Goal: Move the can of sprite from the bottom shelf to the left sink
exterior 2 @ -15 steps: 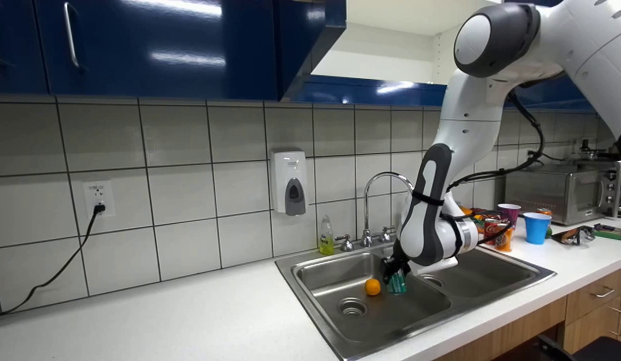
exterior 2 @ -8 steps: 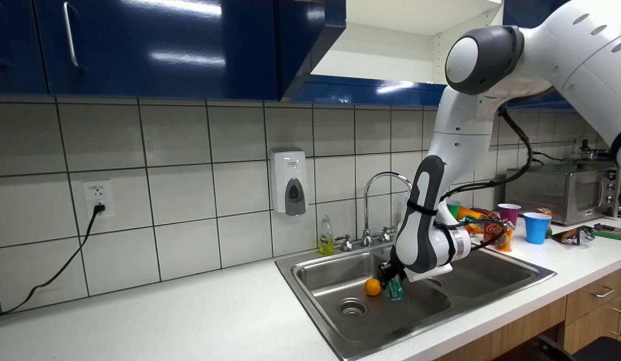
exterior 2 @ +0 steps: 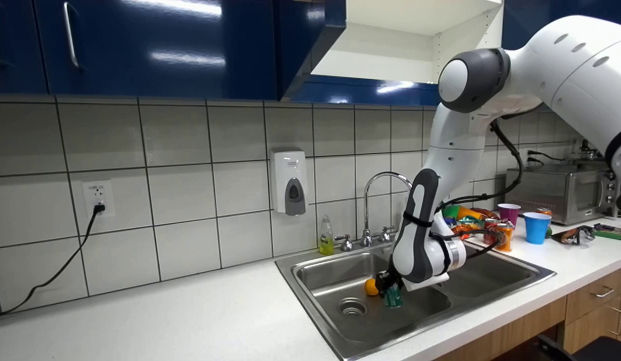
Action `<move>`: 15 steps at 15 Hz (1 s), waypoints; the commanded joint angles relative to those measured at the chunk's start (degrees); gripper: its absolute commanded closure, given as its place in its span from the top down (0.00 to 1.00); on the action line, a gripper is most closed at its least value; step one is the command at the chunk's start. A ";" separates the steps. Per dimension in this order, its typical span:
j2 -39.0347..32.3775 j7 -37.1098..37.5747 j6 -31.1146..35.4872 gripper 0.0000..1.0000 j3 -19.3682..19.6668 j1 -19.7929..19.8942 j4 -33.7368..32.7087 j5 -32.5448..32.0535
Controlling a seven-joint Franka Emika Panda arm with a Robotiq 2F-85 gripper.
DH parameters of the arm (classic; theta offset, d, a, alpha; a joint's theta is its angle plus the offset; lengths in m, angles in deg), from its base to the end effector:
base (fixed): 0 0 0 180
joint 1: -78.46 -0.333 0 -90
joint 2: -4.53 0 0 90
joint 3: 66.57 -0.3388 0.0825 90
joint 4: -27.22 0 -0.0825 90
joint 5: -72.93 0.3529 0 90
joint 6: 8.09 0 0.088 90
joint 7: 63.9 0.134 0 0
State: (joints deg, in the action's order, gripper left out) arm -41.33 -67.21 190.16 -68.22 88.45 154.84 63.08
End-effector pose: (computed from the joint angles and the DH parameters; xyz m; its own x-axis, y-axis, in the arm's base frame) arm 0.5544 -0.0593 0.0841 0.9046 0.0723 0.4202 0.0688 -0.9974 0.0234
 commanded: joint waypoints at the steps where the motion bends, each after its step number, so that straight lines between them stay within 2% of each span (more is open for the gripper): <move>1: -1.40 -1.50 0.00 0.38 -0.87 1.51 -1.98 -1.28; 3: -1.82 -1.30 0.00 0.38 -0.57 1.13 -2.44 -0.79; 4: -1.52 -0.48 -0.14 0.63 -0.08 -0.10 -1.29 0.50; 15: -2.14 -0.49 -0.14 0.63 -0.06 -0.10 -2.10 0.51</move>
State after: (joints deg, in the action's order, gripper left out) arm -43.56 -67.35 190.16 -68.20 88.45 152.72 63.08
